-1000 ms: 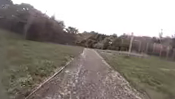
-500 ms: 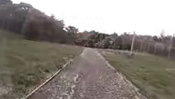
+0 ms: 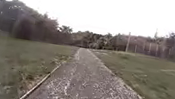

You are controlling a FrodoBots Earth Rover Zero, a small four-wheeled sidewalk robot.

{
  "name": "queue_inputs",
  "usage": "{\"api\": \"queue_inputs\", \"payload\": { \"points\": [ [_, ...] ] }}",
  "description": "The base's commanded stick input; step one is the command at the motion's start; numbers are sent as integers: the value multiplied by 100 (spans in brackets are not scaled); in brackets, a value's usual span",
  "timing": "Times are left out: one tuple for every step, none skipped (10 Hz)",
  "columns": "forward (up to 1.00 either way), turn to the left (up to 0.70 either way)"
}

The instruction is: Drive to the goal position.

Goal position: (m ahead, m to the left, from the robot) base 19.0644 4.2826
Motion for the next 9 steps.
{"api": "queue_inputs", "payload": {
  "points": [
    [85,1],
    [85,1],
    [85,1],
    [85,1],
    [85,1],
    [85,1],
    [85,1],
    [85,2],
    [85,8]
  ]
}}
